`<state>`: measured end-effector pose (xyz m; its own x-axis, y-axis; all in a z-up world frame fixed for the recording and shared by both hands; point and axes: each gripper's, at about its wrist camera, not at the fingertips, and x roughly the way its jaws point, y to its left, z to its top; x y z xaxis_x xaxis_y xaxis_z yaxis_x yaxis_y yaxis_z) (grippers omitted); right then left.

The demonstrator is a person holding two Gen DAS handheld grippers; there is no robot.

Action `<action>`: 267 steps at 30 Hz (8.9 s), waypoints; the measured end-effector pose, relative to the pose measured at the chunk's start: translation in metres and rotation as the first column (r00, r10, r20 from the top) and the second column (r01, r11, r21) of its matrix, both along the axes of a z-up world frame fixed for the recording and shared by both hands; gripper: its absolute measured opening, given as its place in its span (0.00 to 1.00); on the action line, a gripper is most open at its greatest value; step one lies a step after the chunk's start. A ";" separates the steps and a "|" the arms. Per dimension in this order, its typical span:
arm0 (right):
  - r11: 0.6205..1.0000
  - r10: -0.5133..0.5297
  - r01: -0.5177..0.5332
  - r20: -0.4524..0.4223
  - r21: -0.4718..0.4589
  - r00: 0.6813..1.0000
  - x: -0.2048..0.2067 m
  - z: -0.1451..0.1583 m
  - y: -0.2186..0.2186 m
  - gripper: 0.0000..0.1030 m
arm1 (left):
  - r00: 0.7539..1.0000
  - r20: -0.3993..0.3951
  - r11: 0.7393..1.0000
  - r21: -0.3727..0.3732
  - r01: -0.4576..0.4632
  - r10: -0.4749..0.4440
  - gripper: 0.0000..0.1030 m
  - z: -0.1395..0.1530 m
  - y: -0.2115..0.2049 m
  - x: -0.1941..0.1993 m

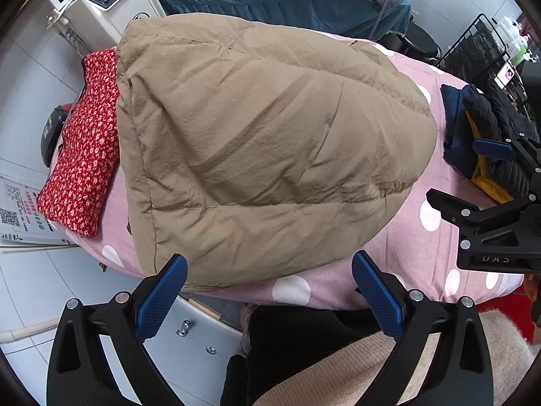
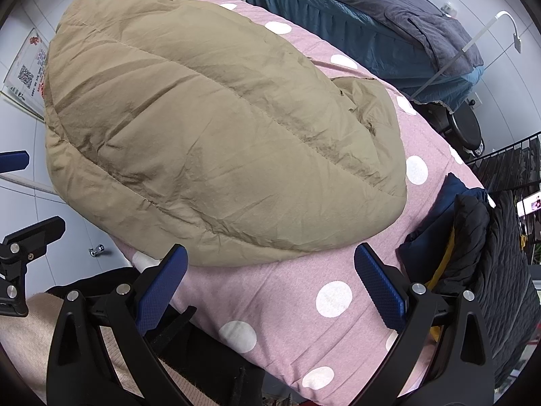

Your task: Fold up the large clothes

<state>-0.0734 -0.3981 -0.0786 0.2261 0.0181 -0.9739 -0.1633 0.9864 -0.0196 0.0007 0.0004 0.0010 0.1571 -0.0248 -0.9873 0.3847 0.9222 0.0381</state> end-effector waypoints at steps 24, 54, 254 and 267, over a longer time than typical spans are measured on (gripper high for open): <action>0.999 0.001 -0.002 0.014 0.037 1.000 0.015 0.011 -0.011 0.94 | 0.997 0.083 0.997 -0.073 0.009 -0.003 0.92 0.038 0.012 0.014; 0.866 -0.486 0.473 0.050 0.162 0.872 0.003 0.038 -0.140 0.94 | 0.961 -0.063 0.926 -0.294 0.239 -0.268 0.62 -0.021 -0.064 0.122; 0.889 -0.342 0.342 -0.056 0.305 0.938 0.069 -0.108 -0.058 0.70 | 0.984 0.115 0.983 -0.101 0.150 -0.139 0.72 -0.158 -0.079 0.179; 0.965 -0.256 0.262 0.121 -0.031 0.959 0.159 -0.164 -0.035 0.66 | 0.938 0.314 0.969 0.150 -0.198 0.143 0.69 -0.199 -0.066 0.308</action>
<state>0.0860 -0.4327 -0.2426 0.3278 -0.1005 -0.9394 0.1036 0.9922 -0.0700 0.3083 -0.0655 -0.1983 0.4317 0.1992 -0.8798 0.1676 0.9406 0.2952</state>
